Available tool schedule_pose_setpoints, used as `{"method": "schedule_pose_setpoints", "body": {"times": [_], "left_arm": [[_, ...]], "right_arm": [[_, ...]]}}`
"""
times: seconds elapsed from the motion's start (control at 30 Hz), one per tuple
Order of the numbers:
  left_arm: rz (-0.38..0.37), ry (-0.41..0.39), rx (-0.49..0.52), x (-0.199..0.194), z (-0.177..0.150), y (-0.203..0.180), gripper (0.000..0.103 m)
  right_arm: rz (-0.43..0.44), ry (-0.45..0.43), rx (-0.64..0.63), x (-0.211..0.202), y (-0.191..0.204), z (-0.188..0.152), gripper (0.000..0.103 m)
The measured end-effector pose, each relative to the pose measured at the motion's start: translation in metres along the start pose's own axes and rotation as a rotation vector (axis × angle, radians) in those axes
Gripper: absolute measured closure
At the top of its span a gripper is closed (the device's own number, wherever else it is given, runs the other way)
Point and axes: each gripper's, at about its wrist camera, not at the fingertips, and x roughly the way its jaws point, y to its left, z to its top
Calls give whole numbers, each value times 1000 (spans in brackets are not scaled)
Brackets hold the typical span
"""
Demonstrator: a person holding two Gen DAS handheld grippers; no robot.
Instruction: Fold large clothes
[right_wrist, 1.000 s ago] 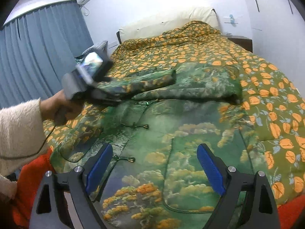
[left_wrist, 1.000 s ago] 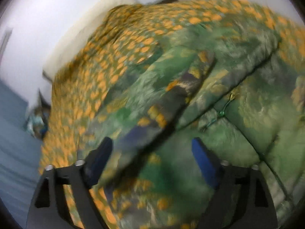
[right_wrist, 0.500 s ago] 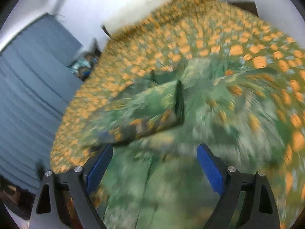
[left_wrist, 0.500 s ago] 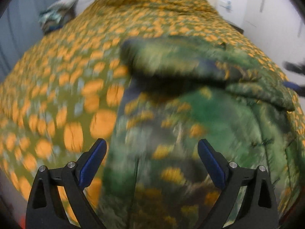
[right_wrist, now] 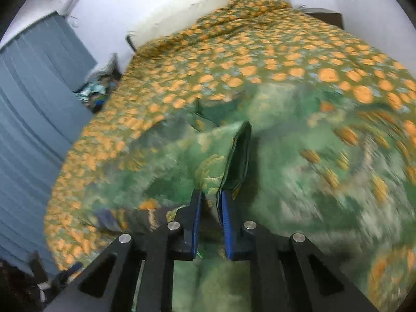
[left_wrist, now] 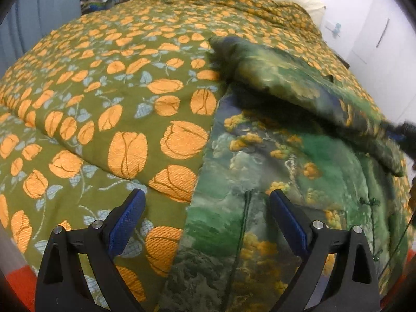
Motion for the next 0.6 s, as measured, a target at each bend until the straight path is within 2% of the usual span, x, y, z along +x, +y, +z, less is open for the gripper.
{"method": "schedule_pose_setpoints", "body": {"times": [0.07, 0.1, 0.17, 0.2, 0.23, 0.3, 0.47, 0.6], "left_arm": [[22, 8, 0, 5, 0, 0, 6], [31, 9, -3, 5, 0, 0, 6], [31, 0, -15, 0, -1, 1, 6], [26, -7, -18, -2, -2, 2, 6], [24, -13, -16, -6, -2, 1, 6], [28, -26, 3, -13, -3, -3, 6], [35, -62, 95, -32, -3, -35, 6], [15, -61, 152, -43, -5, -65, 5]], "right_arm": [[-72, 97, -29, 27, -5, -10, 83], [-85, 156, -30, 43, -11, -15, 77], [-57, 143, -4, 46, -21, -18, 71], [-35, 118, 4, 39, -23, -18, 56], [-26, 103, 2, 33, -23, -17, 36], [-26, 68, -30, 16, -17, -18, 24], [-58, 1, -168, -45, -15, -36, 23], [-87, -53, -198, -85, -25, -64, 18]]}}
